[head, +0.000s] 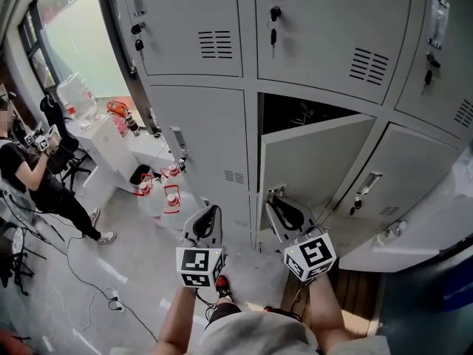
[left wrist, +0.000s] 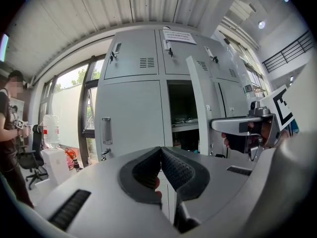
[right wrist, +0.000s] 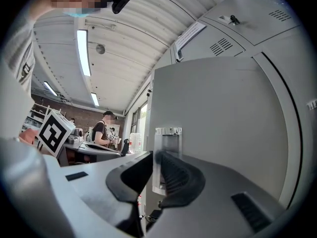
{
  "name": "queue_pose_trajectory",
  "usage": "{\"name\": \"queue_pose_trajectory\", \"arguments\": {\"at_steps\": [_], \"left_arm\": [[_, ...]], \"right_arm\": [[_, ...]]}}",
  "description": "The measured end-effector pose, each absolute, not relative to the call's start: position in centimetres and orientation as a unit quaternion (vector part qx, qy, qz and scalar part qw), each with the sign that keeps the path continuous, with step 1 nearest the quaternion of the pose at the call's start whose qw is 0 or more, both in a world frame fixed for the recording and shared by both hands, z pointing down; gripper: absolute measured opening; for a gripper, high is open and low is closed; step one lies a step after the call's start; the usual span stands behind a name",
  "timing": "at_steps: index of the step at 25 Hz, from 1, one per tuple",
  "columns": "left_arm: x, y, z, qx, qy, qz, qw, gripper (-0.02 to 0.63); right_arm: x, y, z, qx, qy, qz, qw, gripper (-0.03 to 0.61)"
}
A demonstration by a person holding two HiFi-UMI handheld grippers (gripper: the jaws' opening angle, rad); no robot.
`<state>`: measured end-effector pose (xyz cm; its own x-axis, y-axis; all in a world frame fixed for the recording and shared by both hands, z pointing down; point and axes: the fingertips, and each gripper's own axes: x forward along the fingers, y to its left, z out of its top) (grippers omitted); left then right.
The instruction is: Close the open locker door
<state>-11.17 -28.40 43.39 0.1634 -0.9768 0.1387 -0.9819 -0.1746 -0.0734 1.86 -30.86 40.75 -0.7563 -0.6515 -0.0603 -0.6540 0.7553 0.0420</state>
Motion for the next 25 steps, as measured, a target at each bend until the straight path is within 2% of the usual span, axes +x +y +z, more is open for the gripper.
{"name": "queue_pose_trajectory", "arguments": {"at_steps": [25], "left_arm": [[-15.6, -37.4, 43.1, 0.794, -0.603, 0.073, 0.027, 0.021]], "right_arm": [[-0.9, -39.9, 40.8, -0.439, 0.899, 0.015, 0.006, 0.06]]}}
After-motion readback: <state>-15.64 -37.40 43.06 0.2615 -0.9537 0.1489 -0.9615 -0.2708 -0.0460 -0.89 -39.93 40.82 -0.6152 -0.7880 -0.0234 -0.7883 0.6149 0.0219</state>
